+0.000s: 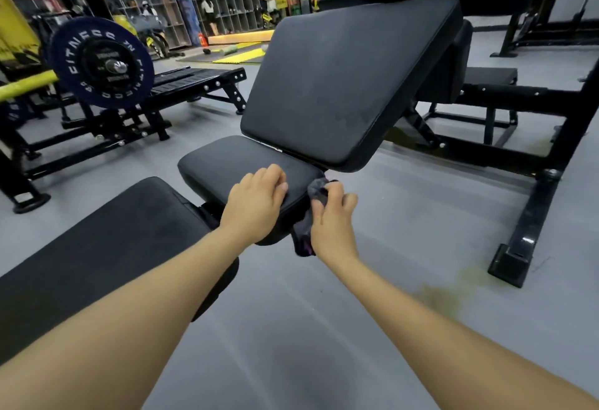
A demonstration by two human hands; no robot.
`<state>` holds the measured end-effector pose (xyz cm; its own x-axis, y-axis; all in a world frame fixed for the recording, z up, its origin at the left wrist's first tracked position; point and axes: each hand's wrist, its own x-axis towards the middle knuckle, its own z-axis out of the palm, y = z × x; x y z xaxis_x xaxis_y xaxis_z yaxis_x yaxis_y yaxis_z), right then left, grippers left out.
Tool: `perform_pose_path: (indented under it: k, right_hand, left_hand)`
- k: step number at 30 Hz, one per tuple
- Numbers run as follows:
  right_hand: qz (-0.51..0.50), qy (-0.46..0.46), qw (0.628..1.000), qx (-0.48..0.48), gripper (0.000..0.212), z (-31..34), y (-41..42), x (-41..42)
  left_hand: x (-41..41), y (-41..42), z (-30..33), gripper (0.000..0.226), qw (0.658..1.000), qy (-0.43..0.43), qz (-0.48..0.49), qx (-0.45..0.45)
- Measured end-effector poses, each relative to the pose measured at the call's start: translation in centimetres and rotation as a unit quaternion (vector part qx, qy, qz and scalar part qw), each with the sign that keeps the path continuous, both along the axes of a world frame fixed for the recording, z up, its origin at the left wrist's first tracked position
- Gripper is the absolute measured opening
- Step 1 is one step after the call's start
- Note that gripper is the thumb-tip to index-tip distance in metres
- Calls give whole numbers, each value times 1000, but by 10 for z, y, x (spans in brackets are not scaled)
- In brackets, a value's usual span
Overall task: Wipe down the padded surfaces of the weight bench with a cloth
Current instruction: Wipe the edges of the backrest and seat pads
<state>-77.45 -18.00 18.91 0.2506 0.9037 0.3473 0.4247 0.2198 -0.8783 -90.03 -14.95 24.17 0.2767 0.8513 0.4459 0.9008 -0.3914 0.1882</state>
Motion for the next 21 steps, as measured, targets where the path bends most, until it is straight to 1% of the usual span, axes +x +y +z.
perform_pose_path:
  k: [3, 4, 5, 7, 9, 10, 12, 14, 16, 18, 21]
  right_hand:
    - [119, -118, 985, -39, 11, -22, -32, -14]
    - [129, -151, 979, -38, 12, -26, -36, -13]
    - [114, -151, 981, -31, 13, -25, -36, -9]
    - [44, -67, 997, -22, 16, -11, -24, 5]
    - [-21, 17, 1000, -16, 18, 7, -4, 22]
    - [-34, 36, 999, -16, 19, 13, 5, 26]
    - [-43, 31, 999, -9, 18, 16, 10, 15]
    - [-45, 9, 999, 12, 17, 3, -2, -10]
    - [-4, -30, 999, 28, 14, -13, -21, -29]
    - [29, -72, 996, 34, 12, -20, -30, -30]
    - [5, -108, 993, 52, 14, -14, -17, -12]
  left_hand:
    - [-2, 1, -2, 16, 1000, -3, -4, -6]
    - [-2, 0, -2, 16, 1000, -2, -5, -9]
    - [-2, 0, -1, 16, 1000, 1, -7, -14]
    - [-2, -1, 0, 16, 1000, 3, -10, -21]
    - [-2, 0, 0, 15, 1000, 0, -11, -23]
    - [-3, 1, -1, 15, 1000, -1, -11, -21]
    - [-3, 1, -2, 15, 1000, -3, -11, -17]
    - [-2, 2, -3, 15, 1000, -3, -11, -16]
    - [-2, 2, -2, 15, 1000, -2, -10, -13]
    - [-2, 1, -1, 15, 1000, -3, -10, -14]
    - [-2, 0, -1, 16, 1000, -8, -13, -21]
